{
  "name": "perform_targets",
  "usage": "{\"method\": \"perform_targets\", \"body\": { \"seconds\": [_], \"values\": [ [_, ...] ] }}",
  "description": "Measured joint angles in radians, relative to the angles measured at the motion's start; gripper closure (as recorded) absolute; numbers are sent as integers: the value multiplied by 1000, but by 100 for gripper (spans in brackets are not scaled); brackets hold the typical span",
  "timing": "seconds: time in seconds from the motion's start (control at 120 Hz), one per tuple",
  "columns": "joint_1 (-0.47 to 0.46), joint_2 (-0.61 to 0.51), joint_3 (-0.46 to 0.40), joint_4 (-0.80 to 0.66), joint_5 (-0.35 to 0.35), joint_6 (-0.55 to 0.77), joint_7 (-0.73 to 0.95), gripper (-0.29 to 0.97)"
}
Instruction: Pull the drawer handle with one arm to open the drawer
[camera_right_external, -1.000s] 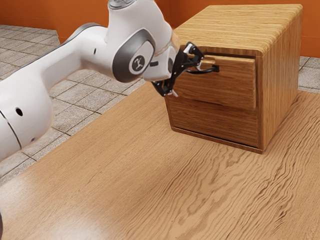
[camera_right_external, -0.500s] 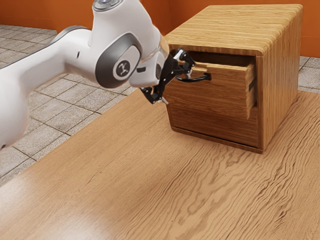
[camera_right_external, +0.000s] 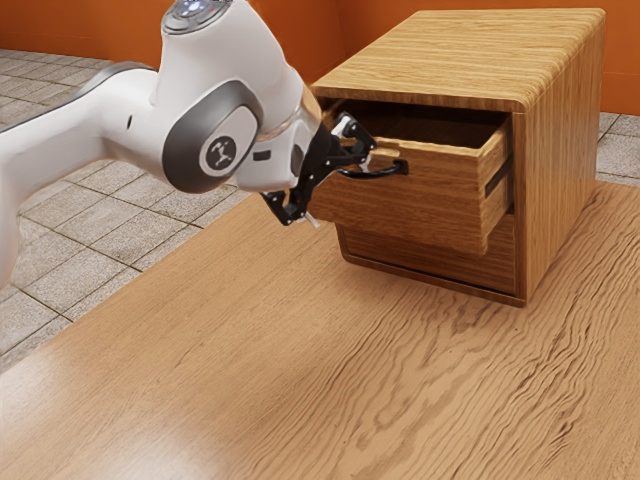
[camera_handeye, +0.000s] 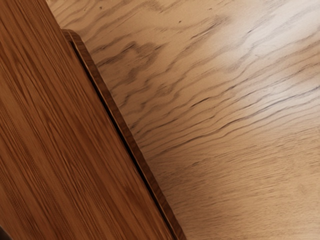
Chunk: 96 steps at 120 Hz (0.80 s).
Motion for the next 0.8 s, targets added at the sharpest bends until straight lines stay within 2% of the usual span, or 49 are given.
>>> {"method": "perform_targets", "body": {
  "seconds": [0.517, 0.8],
  "values": [
    [-12, -152, 21, -186, 1, 4, -2, 0],
    [-10, -201, 22, -252, 4, 12, -3, 0]
  ]
}}
